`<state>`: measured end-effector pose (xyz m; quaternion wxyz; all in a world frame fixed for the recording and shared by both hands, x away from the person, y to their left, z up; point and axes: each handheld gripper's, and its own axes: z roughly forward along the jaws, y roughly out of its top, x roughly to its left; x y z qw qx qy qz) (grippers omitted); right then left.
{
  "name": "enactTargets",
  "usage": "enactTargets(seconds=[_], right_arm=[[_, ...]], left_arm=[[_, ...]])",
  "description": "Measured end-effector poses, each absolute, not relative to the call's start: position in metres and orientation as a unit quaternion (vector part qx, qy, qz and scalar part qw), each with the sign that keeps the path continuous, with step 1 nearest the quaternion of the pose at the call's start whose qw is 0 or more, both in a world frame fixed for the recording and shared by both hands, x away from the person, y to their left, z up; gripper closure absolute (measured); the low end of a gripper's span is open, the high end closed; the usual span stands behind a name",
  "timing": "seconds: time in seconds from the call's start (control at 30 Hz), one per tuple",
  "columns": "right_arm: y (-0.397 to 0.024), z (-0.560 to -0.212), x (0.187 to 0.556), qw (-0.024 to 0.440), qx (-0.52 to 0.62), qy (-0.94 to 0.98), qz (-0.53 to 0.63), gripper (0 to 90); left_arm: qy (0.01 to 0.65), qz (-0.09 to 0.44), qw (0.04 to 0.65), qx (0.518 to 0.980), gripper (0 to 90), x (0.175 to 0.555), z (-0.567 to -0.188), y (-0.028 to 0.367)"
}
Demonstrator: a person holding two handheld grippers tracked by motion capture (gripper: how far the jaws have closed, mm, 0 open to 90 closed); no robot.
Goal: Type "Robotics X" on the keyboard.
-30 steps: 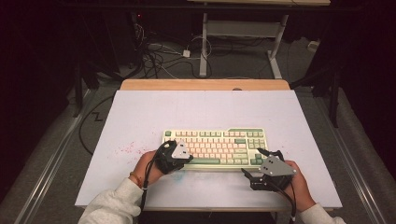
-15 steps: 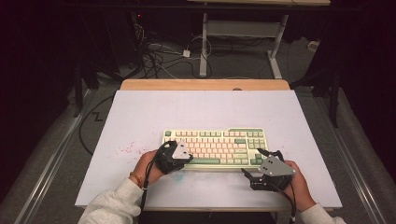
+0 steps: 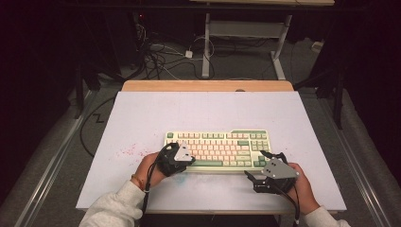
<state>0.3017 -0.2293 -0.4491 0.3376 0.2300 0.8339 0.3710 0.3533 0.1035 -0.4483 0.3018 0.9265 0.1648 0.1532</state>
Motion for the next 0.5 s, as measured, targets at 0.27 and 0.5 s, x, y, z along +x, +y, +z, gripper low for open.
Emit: enactTargets(seconds=[0.27,0.5], right_arm=[[-0.2286,-0.4493,0.3011,0.336,0.227,0.836,0.37,18.2],[-0.2288,-0.4494,0.3012,0.336,0.225,0.837,0.369,18.8]], left_arm=[[0.165,0.152,0.3,0.927,84.3,0.3531,-0.4506,0.1032],[0.165,0.152,0.3,0.927,84.3,0.3531,-0.4504,0.1033]])
